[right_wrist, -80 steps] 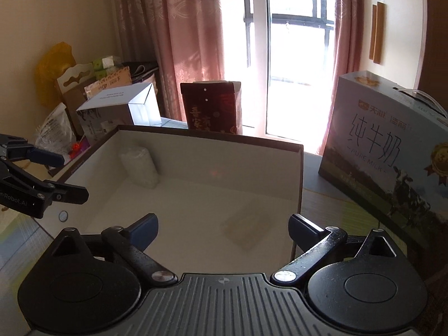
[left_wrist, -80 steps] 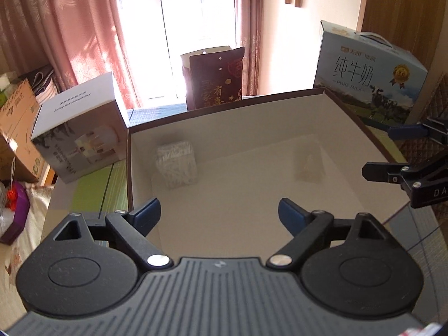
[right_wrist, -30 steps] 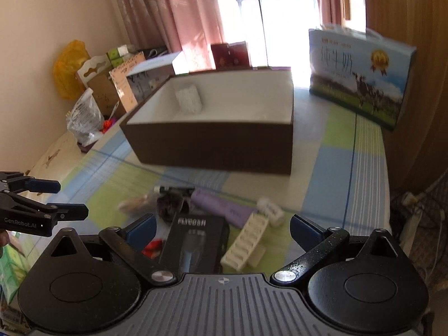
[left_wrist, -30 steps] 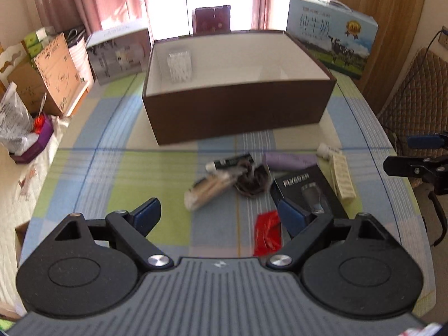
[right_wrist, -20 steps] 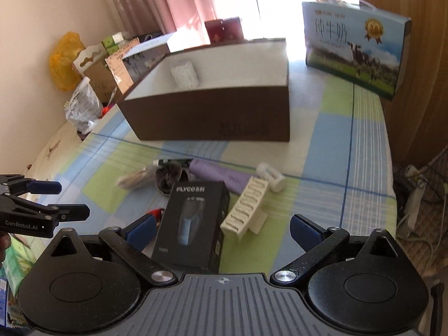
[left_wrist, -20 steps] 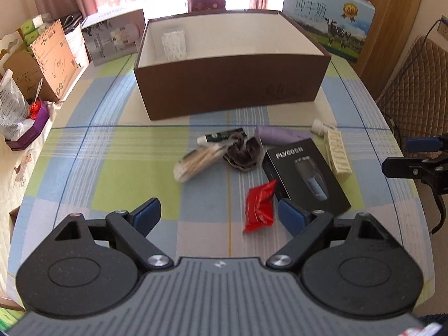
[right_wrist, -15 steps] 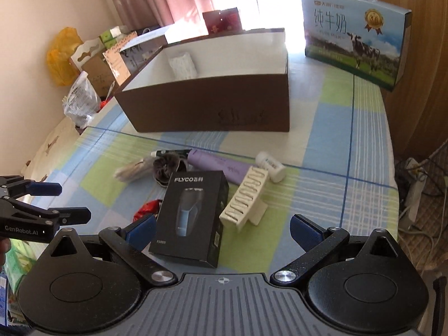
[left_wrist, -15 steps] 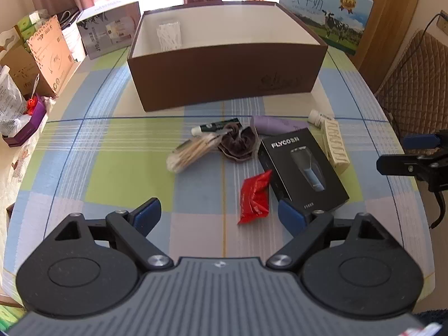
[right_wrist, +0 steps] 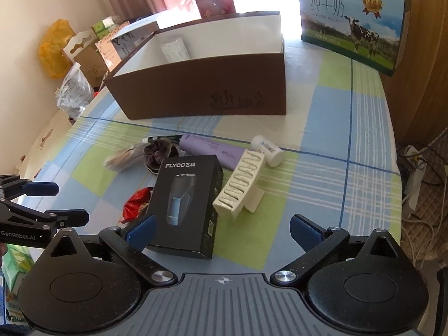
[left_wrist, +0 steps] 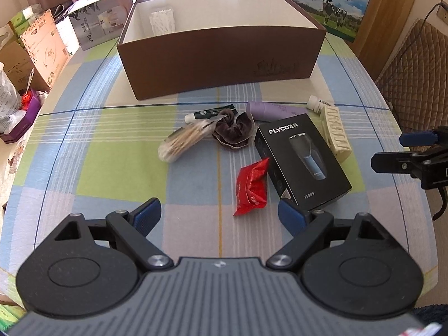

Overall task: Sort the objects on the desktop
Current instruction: 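Grasp the red snack packet with the left tool while the right tool grasps the cream plastic rack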

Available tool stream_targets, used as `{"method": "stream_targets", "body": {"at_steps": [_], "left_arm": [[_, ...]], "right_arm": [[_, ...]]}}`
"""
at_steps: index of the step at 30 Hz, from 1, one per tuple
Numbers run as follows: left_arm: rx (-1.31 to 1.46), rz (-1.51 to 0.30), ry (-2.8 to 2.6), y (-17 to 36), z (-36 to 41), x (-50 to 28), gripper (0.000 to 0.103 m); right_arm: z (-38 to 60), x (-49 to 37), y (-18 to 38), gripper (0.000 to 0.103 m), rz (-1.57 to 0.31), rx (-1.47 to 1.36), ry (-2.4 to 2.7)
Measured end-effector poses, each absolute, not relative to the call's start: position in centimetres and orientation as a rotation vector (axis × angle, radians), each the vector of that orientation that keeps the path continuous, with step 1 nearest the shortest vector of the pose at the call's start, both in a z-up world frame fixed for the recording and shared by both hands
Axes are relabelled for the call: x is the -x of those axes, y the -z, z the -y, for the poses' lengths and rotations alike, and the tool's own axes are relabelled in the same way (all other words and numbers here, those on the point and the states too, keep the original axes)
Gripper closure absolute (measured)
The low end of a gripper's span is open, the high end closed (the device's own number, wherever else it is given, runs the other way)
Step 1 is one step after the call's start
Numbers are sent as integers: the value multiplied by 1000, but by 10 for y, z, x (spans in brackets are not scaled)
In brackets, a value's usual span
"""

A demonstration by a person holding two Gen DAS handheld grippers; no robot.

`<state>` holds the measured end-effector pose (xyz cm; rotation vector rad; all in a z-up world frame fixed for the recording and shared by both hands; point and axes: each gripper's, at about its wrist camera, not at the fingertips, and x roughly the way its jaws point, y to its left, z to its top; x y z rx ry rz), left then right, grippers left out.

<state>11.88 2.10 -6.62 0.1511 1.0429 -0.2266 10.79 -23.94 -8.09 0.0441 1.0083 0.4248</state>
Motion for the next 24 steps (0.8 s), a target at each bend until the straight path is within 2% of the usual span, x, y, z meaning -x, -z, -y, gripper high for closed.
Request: {"method": "stream_targets", "body": {"at_steps": [17, 24], "left_arm": [[-185, -1063, 333, 103, -7, -143, 28], [-222, -1095, 380, 123, 1, -163, 43]], "right_arm": [[266, -121, 102, 4, -1060, -116, -278], [275, -125, 103, 4, -1059, -145, -237]]}}
